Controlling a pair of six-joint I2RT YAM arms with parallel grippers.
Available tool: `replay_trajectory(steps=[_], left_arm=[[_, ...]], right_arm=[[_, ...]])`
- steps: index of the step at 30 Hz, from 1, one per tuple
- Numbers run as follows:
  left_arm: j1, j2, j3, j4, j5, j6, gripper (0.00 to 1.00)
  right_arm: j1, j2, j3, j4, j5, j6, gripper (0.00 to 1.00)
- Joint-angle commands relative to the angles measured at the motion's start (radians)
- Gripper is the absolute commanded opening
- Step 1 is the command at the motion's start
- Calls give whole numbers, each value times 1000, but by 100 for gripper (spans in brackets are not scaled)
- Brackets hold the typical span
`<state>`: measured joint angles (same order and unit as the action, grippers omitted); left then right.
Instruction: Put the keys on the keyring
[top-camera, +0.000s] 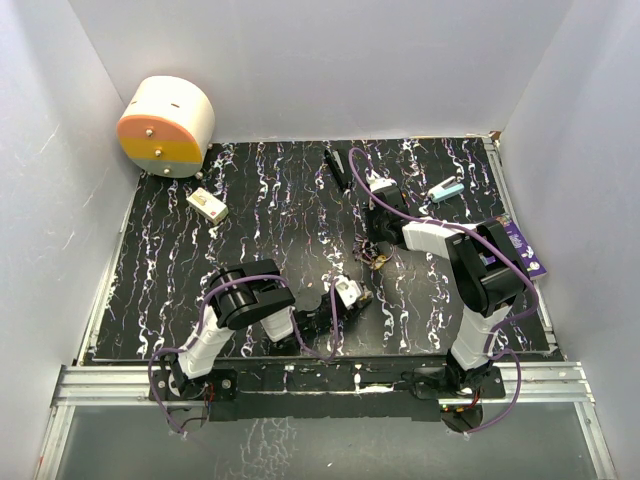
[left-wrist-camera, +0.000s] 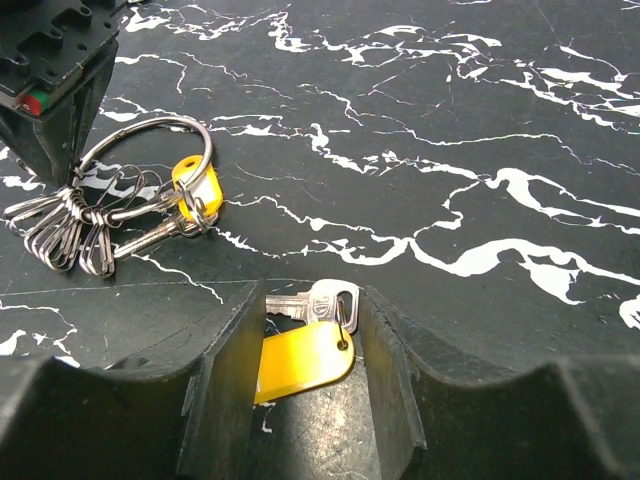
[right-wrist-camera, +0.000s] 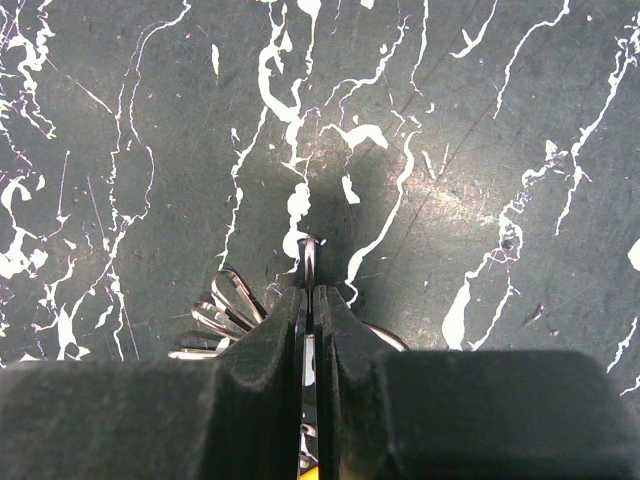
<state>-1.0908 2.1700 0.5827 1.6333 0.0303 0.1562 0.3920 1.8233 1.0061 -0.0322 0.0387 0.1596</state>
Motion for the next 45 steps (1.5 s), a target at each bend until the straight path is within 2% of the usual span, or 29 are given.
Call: replay_trajectory(steps=[1, 14, 22, 33, 37, 39, 45], left_arm=[[-10, -2, 25, 176, -19, 3, 40], [-13, -1, 24, 175, -26, 8, 24], [-18, -2, 23, 175, -21, 7, 0], [-18, -11, 16, 175, -28, 13, 0], [-18, -6, 19, 176, -33, 12, 4], [-18, -7, 17, 175, -32, 7, 10], [-18, -6, 20, 176, -39, 10, 11]], right_arm=[[2, 47, -11, -60, -10, 6, 8], [2, 51, -9, -63, -8, 4, 8], [2, 51, -9, -64, -5, 4, 8], [1, 48, -12, -66, -5, 4, 8], [2, 49, -12, -66, -6, 5, 8], [2, 48, -12, -66, -6, 6, 8], [2, 52, -10, -67, -7, 6, 8]])
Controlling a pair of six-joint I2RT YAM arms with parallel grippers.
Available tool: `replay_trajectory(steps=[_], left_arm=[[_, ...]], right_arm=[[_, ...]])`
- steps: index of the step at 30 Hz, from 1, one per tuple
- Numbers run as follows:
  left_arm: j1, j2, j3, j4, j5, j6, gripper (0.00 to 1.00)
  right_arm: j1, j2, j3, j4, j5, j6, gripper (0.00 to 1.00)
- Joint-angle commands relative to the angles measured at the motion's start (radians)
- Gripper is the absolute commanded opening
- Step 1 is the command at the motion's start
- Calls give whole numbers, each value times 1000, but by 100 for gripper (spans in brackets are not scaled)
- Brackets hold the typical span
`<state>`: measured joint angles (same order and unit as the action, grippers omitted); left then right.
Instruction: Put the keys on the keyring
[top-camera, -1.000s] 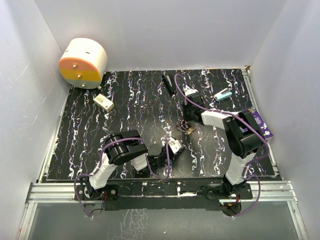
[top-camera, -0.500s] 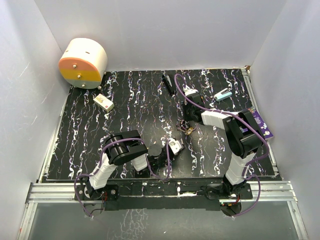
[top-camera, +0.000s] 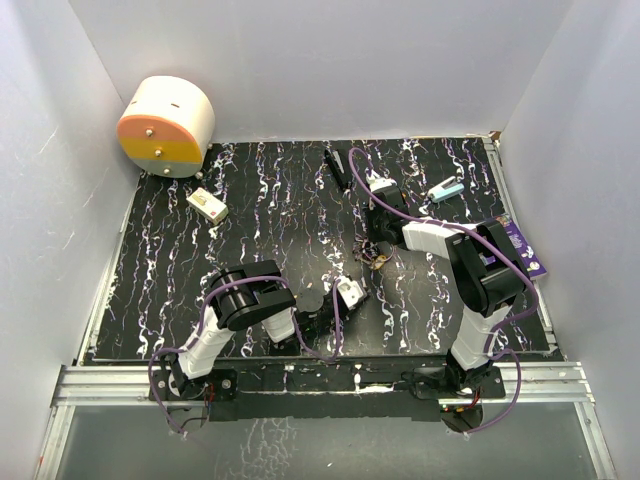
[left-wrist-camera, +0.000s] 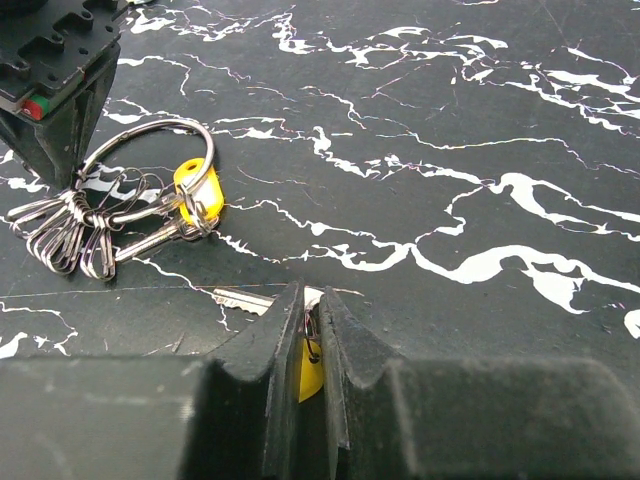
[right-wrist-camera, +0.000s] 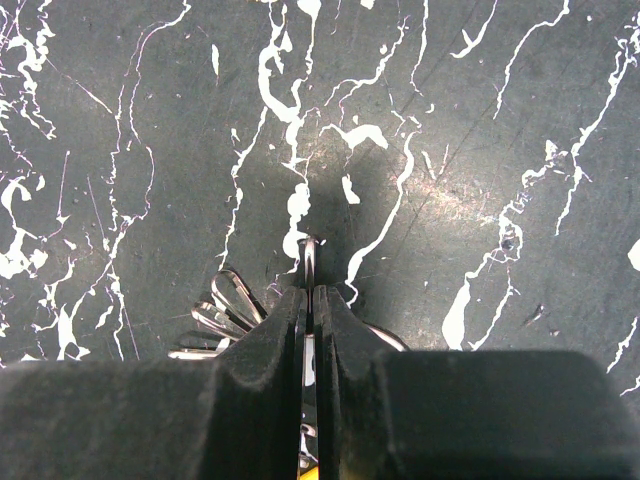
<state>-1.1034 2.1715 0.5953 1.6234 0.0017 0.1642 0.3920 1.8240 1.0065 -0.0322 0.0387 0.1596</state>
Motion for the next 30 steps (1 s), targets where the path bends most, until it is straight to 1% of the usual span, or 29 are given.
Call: replay_trajectory(steps=[1, 7, 10, 18, 20, 25, 28, 30], left_arm=[[-5, -9, 7, 185, -11, 2, 11], [-6, -24, 4, 186, -20, 4, 11], [-5, -29, 3, 185, -19, 6, 8], [-6, -27, 3, 185, -13, 5, 6], [-6, -28, 2, 185, -12, 4, 0], [-6, -37, -5, 185, -24, 9, 0], [-5, -89, -28, 186, -76, 30, 0], [15, -158, -55, 181, -112, 38, 0]], right_arm=[[1, 51, -10, -69, -7, 6, 8], [2, 56, -6, -69, -9, 6, 8], [2, 58, -5, -71, -10, 6, 8], [2, 60, -3, -72, -11, 6, 8], [1, 60, -3, -72, -12, 5, 8], [2, 53, -7, -71, -10, 6, 8], [2, 17, -20, -70, -2, 0, 8], [2, -35, -29, -73, 10, -5, 8]])
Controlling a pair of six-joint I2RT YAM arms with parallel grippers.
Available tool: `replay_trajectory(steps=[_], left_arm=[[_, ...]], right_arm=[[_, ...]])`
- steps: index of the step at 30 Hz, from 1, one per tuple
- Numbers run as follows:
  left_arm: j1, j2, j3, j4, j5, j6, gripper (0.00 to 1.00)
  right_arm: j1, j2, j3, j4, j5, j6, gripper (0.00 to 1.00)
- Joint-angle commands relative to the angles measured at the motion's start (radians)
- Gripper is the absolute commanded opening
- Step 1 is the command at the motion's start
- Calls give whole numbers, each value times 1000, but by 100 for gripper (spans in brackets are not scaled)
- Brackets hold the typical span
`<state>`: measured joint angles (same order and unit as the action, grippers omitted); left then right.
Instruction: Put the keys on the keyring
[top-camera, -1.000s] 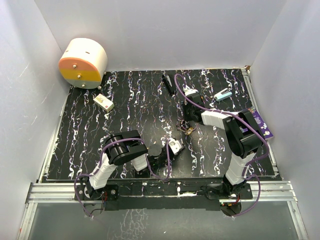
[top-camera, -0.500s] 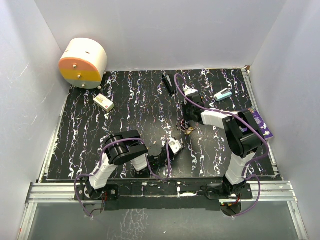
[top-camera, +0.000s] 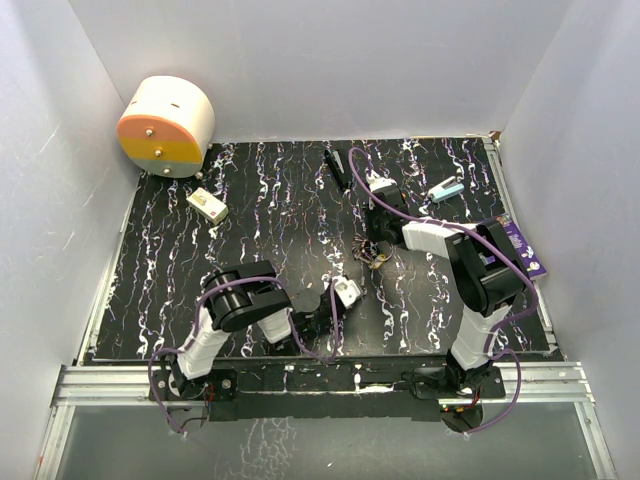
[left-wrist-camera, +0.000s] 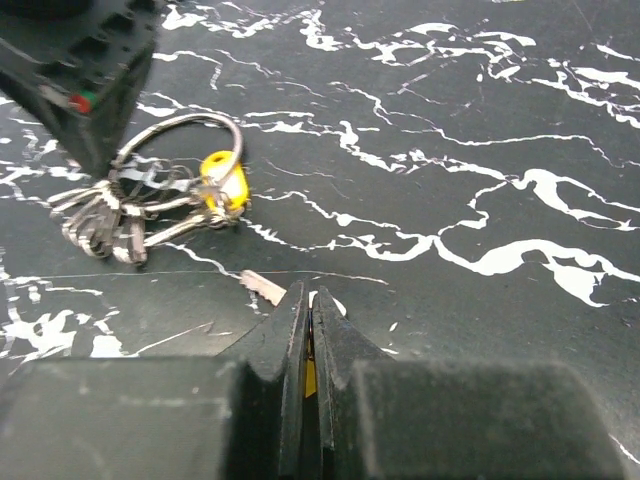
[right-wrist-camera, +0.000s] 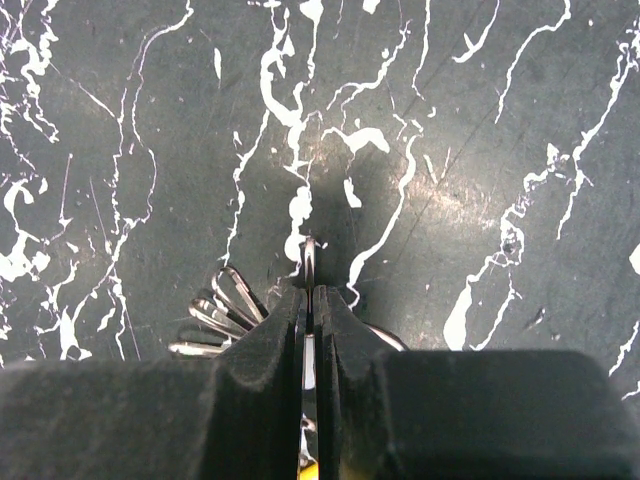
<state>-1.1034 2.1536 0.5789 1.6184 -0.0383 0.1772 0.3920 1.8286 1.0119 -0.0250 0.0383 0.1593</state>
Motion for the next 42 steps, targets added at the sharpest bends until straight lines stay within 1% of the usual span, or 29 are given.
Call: replay_trajectory(steps=[1, 2, 4, 6, 9, 11, 14, 16, 17, 19, 21, 23, 26, 30, 33, 36, 38, 42], left_arm=[[47, -188, -54, 167, -69, 23, 0], [67, -238, -60, 131, -66, 15, 0], [149, -325, -58, 53, -95, -10, 0], [191, -366, -52, 36, -179, 44, 0], [221, -410, -42, -8, -297, 160, 0], [239, -450, -34, -56, -368, 162, 0], [261, -479, -31, -119, -420, 128, 0], [287, -488, -3, -245, -428, 48, 0], [301, -489, 22, -338, -422, -4, 0], [336, -491, 84, -555, -369, -122, 0], [369, -497, 131, -703, -281, -188, 0], [396, -503, 190, -856, -161, -217, 0], [454, -517, 326, -1160, 22, -302, 0], [552, -529, 478, -1440, 286, -388, 0], [636, -540, 560, -1553, 425, -454, 0], [697, -567, 626, -1595, 483, -508, 0], [714, -584, 661, -1611, 494, -562, 0], [745, -562, 716, -1651, 567, -781, 0]], right_arm=[[1, -87, -38, -81, 17, -13, 8], [2, -125, -42, -80, 22, -18, 8], [2, -192, -51, -73, 22, -32, 8], [2, -257, -67, -57, 11, -36, 8], [0, -335, -74, -52, -63, -39, 8], [0, -378, -74, -51, -103, -35, 8], [0, -445, -86, -48, -133, -32, 8], [1, -485, -107, -24, -128, -34, 8], [-1, -501, -120, -12, -122, -37, 8], [-2, -528, -134, 4, -117, -45, 8], [-5, -542, -135, 2, -131, -47, 8], [-6, -556, -139, 3, -163, -48, 8], [-13, -579, -146, 7, -206, -40, 8], [-15, -637, -172, 36, -269, -20, 8], [-16, -697, -218, 90, -307, -5, 8], [-16, -744, -253, 141, -340, 22, 8], [-15, -765, -271, 182, -401, 38, 8], [-10, -774, -274, 233, -506, 67, 8]])
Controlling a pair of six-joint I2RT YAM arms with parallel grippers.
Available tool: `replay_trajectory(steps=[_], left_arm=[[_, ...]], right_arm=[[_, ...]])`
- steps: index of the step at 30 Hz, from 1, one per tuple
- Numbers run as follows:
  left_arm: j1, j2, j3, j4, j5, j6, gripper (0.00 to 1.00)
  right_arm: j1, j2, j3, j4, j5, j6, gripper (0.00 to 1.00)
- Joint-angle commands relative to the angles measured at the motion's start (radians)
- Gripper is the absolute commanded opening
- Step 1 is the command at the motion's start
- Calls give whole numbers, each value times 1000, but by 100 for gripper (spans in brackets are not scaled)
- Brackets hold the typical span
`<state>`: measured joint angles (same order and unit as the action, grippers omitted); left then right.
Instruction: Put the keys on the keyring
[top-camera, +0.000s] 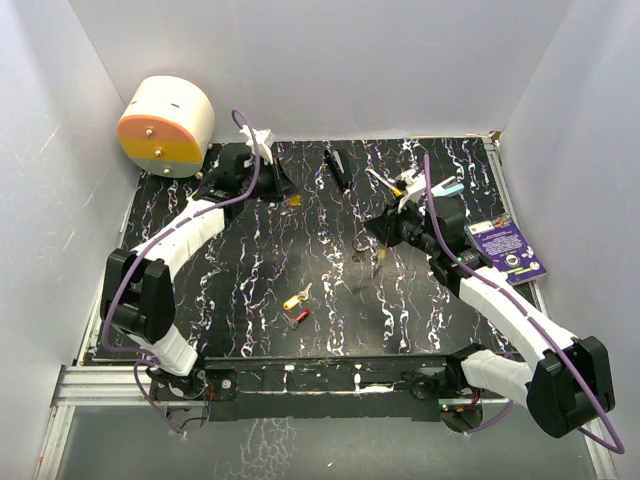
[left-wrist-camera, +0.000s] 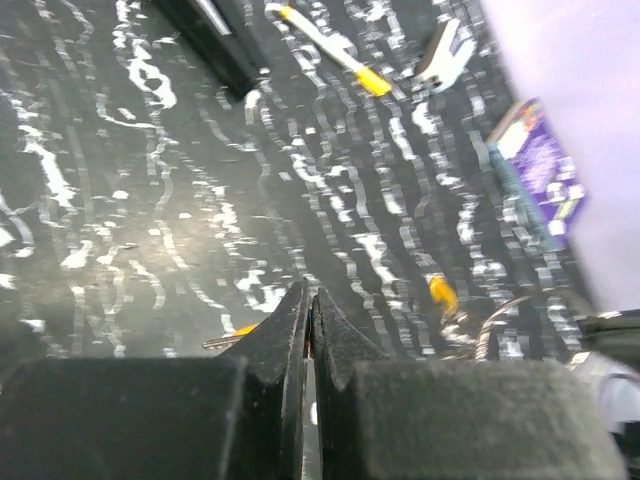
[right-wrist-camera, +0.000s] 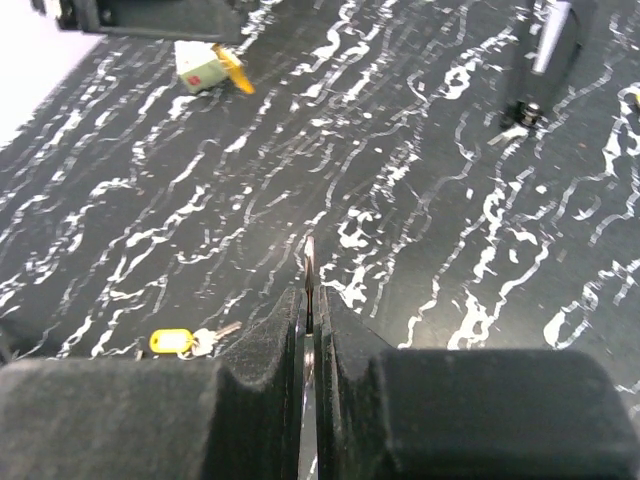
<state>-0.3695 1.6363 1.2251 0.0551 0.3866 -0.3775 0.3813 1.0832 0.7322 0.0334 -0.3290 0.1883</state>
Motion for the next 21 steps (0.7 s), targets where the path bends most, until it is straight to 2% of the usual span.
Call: replay_trajectory(steps=[1, 3, 9, 13, 17, 21], left_arm=[[20, -36, 71, -85, 165, -298, 0], [35, -27, 45, -46, 213, -453, 0], [38, 4, 10, 98, 307, -739, 0], [38, 5, -10, 158, 323, -859, 0], [38, -6, -55, 234, 322, -984, 0], [38, -29, -77, 265, 314, -1048, 0]], right_arm=[[5, -31, 10, 176, -145, 38, 8], [20, -45, 15, 179, -133, 40, 8], [124, -58, 34, 226, -41, 20, 8], [195, -41, 36, 322, 45, 32, 8], [273, 45, 38, 414, 149, 32, 8], [316, 104, 31, 517, 221, 27, 8]])
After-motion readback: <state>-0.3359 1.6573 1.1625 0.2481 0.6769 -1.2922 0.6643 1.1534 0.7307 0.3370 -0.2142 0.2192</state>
